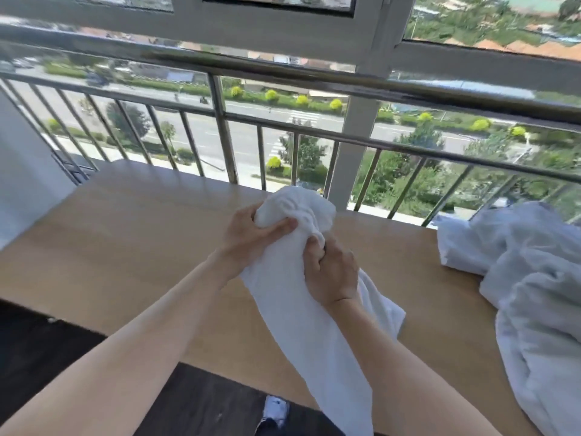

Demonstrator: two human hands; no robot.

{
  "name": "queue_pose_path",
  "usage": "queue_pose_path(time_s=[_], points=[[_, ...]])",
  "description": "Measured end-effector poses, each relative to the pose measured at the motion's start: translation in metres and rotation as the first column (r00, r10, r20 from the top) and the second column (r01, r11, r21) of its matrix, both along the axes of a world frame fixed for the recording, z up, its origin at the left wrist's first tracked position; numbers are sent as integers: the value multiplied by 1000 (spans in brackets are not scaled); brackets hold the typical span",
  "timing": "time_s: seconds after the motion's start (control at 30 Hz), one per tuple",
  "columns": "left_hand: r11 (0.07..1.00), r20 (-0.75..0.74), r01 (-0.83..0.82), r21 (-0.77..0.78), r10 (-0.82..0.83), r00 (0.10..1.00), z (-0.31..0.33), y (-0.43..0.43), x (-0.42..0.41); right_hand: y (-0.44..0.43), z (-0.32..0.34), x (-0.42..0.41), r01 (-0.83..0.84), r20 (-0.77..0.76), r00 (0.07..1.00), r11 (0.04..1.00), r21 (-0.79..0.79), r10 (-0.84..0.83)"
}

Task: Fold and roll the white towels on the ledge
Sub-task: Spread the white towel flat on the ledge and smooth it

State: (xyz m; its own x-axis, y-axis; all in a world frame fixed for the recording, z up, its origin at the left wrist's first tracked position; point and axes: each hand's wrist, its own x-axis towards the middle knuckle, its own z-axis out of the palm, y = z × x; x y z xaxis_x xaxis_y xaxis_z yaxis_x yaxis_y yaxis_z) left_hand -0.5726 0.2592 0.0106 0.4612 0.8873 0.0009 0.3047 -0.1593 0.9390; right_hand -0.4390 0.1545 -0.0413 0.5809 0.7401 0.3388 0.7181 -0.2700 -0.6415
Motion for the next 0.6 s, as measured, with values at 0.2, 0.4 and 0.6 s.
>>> queue_pose_path(time_s=[0.2,0.4,0.6], points=[[999,-251,-51,-17,45,967,-42,77,-53,85,-48,-35,-155,97,981,982,-110,166],[971,-420,-188,-149,110,901,-81,124,-116,145,-91,-77,-264,159,946,956,-124,282],[909,-557,-209,-361,-31,830,-114,146,-163,165,-126,-109,-335,147,917,917,-215,370]])
